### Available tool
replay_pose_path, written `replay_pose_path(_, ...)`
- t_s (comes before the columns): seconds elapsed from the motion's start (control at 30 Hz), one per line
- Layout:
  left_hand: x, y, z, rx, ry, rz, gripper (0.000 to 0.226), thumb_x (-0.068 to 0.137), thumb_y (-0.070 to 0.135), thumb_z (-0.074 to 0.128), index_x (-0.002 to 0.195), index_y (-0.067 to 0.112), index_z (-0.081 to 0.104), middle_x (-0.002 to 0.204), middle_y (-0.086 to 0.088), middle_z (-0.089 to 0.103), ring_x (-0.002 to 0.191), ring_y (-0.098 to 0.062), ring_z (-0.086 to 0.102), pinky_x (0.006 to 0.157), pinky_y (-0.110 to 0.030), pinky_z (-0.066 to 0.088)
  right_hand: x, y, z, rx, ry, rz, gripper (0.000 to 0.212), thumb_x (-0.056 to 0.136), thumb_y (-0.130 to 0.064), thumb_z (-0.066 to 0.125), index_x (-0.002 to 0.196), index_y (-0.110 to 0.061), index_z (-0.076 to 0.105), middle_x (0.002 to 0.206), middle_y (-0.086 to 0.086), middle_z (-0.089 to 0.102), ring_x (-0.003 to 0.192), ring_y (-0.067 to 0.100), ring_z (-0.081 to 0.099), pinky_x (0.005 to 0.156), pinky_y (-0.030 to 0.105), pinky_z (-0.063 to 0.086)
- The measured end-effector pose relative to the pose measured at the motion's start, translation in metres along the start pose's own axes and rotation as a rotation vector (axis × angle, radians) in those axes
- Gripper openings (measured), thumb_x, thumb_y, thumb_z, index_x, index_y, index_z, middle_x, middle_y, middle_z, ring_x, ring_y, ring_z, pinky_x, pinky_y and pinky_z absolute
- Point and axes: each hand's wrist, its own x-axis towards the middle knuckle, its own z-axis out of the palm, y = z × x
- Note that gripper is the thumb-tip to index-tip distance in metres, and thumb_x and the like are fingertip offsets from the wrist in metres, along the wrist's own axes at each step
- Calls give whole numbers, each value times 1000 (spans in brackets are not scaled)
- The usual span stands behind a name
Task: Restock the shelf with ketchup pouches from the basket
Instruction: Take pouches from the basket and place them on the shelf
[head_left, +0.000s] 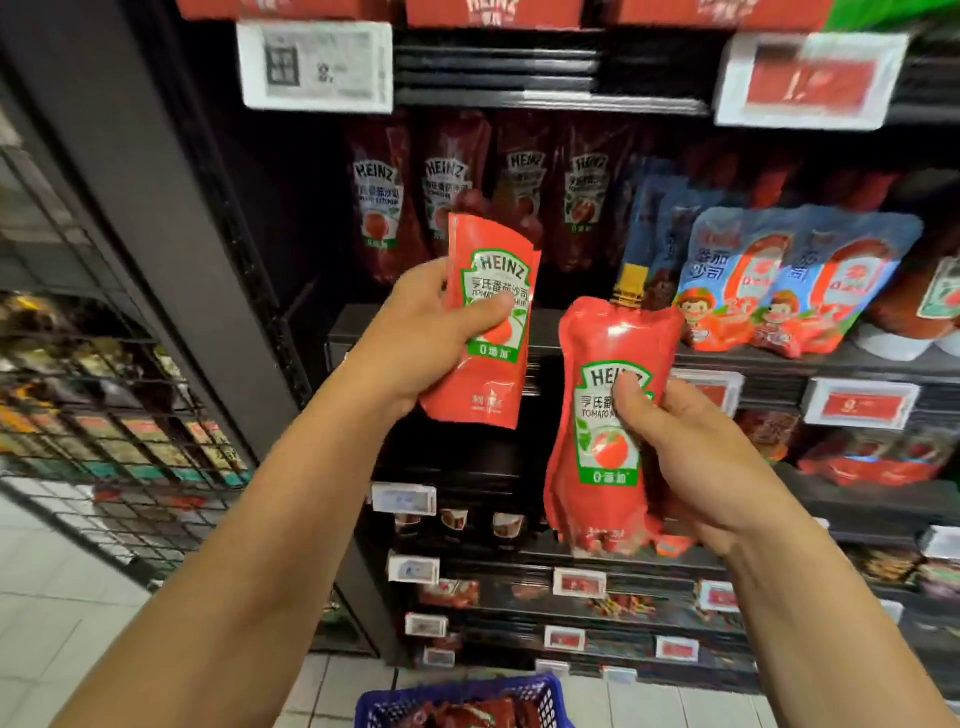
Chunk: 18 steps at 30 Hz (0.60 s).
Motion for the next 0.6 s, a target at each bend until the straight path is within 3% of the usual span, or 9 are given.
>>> replay_pose_path(0.13,39,22,-1,89,40,-19,16,93,19,70,103,6,70,88,-8,78,81,-24,77,74,-39,63,-1,2,2,10,28,2,35,84,-43,67,103,-15,72,100,17,76,84,28,75,65,37,59)
replay_pose_path(0.23,59,32,2,100,56,-68,22,88,23,72,97,3,70,81,-11,78,76,-26,77,70,-41,63,2,-2,4,66,59,-15,24,84,-41,66,94,-22,75,97,14,77,79,24,75,62,35,59)
replay_pose_path(0.33,78,37,7,159,136,-111,16,82,23,71,86,8,70,72,-6,76,68,-23,76,63,-38,62,5,-8,3,52,67,-65,23,83,-43,65,98,-29,75,99,9,77,82,21,75,64,33,59)
replay_pose_path(0.4,87,38,10,123,161,-153,16,85,22,74,94,9,70,69,-1,76,64,-19,75,56,-35,61,7,-11,1,38,63,-74,27,85,-43,65,105,-28,73,101,8,77,85,21,75,67,33,59)
replay_pose_path(0.5,96,33,16,19,167,-157,30,89,24,76,113,9,68,92,-10,77,83,-29,76,76,-47,63,12,-15,1,22,83,-67,20,93,-38,62,104,-26,73,98,8,77,82,21,74,67,34,59)
replay_pose_path(0.53,98,31,18,20,211,-125,30,89,25,75,114,9,67,97,-10,75,86,-28,75,80,-46,62,14,-18,2,12,97,-65,18,96,-36,61,103,-24,72,96,7,77,81,20,74,67,35,60)
replay_pose_path(0.6,99,27,21,80,340,24,24,91,24,73,110,11,66,92,0,70,78,-8,71,73,-23,58,20,-24,3,-14,123,-81,18,99,-34,59,103,-21,70,92,6,76,79,19,73,66,34,59)
